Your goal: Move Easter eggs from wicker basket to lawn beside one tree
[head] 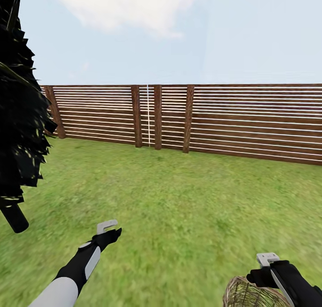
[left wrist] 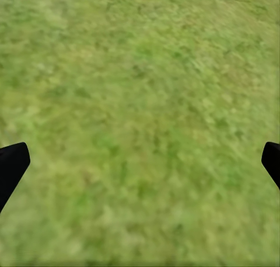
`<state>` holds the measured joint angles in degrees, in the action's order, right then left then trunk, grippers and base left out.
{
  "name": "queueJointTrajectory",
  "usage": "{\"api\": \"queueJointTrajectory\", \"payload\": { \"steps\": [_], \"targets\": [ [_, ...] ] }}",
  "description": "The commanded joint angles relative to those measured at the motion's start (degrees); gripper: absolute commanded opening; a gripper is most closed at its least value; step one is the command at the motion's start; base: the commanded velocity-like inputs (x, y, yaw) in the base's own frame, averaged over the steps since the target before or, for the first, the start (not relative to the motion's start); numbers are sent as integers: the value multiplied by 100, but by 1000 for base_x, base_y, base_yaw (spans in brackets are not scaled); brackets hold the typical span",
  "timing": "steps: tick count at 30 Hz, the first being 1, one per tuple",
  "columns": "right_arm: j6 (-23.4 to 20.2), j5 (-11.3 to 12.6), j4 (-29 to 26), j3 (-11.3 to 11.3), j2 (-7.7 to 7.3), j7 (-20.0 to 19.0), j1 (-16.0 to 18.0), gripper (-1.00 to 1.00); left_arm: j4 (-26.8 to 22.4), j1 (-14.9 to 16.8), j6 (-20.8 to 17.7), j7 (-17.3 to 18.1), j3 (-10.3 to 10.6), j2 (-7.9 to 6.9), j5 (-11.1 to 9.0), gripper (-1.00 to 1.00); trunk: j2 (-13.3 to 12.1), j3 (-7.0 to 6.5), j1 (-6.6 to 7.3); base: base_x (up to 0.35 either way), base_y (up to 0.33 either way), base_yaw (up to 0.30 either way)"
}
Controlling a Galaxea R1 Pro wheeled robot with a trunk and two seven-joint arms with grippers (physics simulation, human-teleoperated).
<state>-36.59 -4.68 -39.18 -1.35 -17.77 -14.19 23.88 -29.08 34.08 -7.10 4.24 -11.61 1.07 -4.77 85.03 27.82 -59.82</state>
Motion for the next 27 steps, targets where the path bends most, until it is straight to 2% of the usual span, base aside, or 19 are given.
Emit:
{"api": "queueJointTrajectory", "payload": {
  "steps": [1, 27],
  "targets": [
    [-24, -50, -9, -14, 1, -42, 3, 100, -11, 2, -47, 39, -43, 7, -50, 100, 45, 25, -22, 0, 0, 0],
    [-24, -50, -10, -23, -7, -40, 3, 100, -10, 2, -49, 33, -43, 21, -33, 100, 1088, 492, -594, 0, 0, 0]
  ]
}}
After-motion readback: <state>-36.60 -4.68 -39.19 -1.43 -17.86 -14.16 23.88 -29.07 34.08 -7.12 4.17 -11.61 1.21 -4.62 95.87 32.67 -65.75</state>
